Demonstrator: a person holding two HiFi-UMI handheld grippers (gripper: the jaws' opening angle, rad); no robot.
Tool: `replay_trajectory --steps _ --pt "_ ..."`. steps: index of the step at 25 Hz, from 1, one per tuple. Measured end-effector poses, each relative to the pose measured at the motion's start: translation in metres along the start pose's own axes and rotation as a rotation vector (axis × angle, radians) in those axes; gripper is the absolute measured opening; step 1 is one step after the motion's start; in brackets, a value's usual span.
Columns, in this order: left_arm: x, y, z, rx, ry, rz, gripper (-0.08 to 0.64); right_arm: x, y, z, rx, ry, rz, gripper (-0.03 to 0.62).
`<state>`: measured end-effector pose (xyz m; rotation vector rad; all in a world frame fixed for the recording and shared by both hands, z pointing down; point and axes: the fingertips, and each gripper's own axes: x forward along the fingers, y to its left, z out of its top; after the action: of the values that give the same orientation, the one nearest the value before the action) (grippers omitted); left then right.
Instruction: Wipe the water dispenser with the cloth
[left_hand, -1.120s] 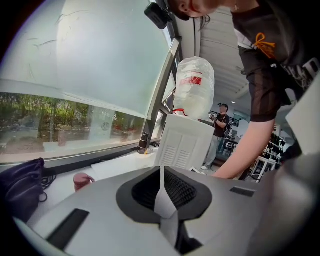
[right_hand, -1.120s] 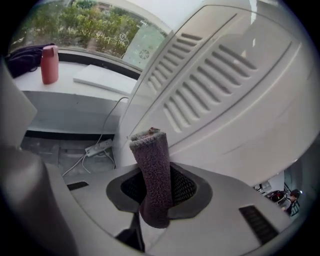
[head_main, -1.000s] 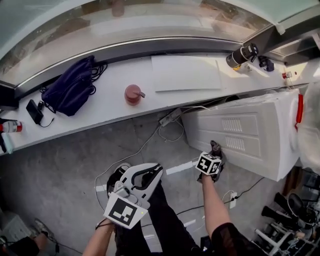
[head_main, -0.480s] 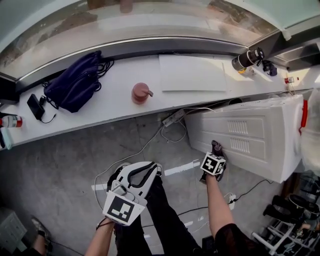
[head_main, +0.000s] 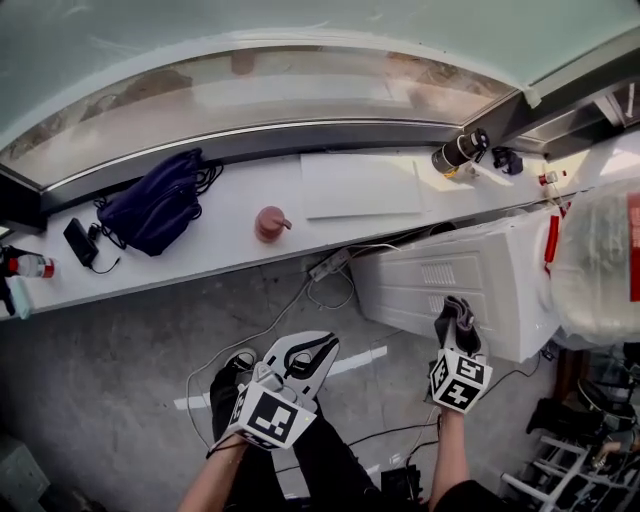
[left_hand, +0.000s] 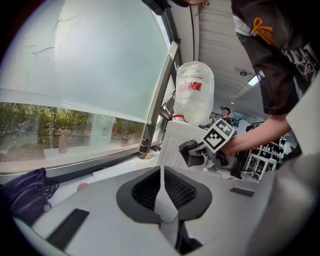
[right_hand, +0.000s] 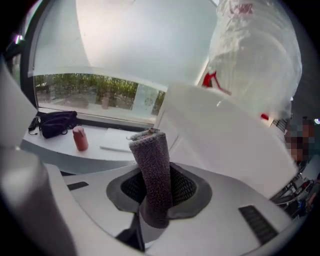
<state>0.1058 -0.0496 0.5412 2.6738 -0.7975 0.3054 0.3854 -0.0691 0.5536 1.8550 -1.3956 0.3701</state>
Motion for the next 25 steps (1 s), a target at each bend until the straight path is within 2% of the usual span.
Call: replay_trajectory --steps 5,9,16,20,23,25 --pt "0.002 -0.012 0.031 0.032 -0.021 -0.043 0.037 -0.057 -0.043 0.077 -0.080 -0.135 -0.079 0.106" --pt "0.005 -0.019 0.050 0.040 -0.042 -0.060 0.037 -0.074 -0.068 0.110 -0.108 -0.182 -0.138 0.106" --pt "0.011 -0.031 0.058 0.032 -0.050 -0.084 0.037 -0.053 -0.077 0.105 -0.201 -0.157 -0.205 0.106" --pt "0.015 -0.029 0.052 0.027 -0.039 -0.081 0.037 -0.047 -0.062 0.102 -0.329 -0.161 -0.244 0.106" --pt "0.016 -0.026 0.047 0.023 -0.030 -0.077 0.037 -0.029 -0.042 0.084 -0.419 -0.134 -0.200 0.106" --pt "0.017 -0.024 0.043 0.021 -0.023 -0.074 0.037 -0.013 -0.032 0.064 -0.415 -0.091 -0.177 0.106"
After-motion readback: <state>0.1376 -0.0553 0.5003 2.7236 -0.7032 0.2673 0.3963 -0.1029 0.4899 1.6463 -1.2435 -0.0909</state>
